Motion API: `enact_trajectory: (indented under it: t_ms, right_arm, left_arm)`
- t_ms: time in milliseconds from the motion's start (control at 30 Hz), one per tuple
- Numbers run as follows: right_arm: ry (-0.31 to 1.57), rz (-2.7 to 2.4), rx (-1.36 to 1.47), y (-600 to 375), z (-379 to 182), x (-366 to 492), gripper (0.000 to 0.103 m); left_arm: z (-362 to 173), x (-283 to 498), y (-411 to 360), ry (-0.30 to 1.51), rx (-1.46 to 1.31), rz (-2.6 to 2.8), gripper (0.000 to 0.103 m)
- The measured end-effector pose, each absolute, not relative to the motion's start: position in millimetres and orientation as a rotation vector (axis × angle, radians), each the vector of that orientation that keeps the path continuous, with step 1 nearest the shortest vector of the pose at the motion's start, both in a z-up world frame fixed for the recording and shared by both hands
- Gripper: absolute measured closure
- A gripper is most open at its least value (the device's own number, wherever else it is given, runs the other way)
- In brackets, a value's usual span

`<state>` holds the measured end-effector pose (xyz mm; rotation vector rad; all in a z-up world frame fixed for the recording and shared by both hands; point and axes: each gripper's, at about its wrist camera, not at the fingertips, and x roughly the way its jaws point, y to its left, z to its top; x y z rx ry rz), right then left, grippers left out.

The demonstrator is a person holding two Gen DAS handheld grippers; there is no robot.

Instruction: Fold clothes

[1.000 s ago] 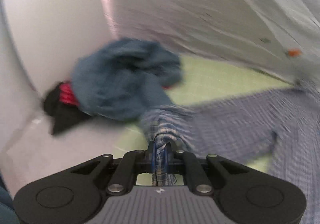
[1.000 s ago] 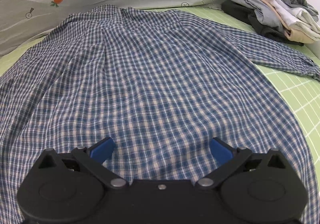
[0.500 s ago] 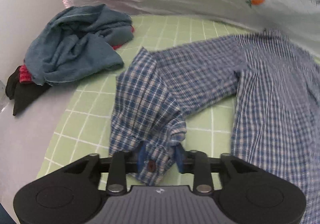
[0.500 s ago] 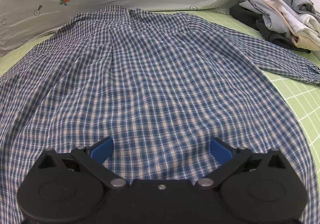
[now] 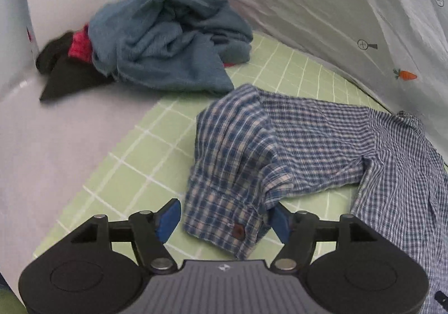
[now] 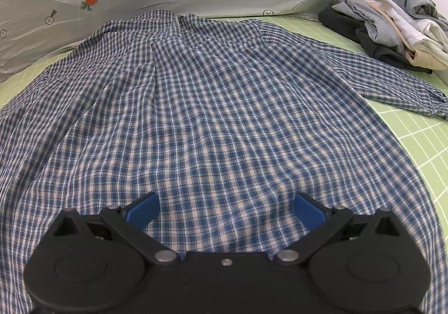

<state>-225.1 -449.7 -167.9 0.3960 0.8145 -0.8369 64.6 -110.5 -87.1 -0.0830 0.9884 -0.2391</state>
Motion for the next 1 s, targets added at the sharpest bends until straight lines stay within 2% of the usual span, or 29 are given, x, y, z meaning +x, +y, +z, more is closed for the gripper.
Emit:
enact_trajectory:
  t_ms: [133, 333, 667, 1000]
  right_arm:
    - [0.818, -0.836, 0.397, -451, -168, -225, 0.0]
    - [0.818, -0.839, 0.399, -451, -167, -224, 0.0]
    - [0.817, -0.842, 0.4, -450, -167, -222, 0.0]
    - [0.814, -0.842, 0.398, -451, -167, -223, 0.0]
  left_arm:
    - [-87, 60, -121, 0.988, -0.032, -0.273, 0.033]
    - [-80, 56, -86, 0.974, -0.273, -0.26, 0.027]
    - [-79, 61, -35, 0.918, -0.553, -0.166, 0.027]
    - [-103, 81, -86, 1.019, -0.275, -0.207, 0.021]
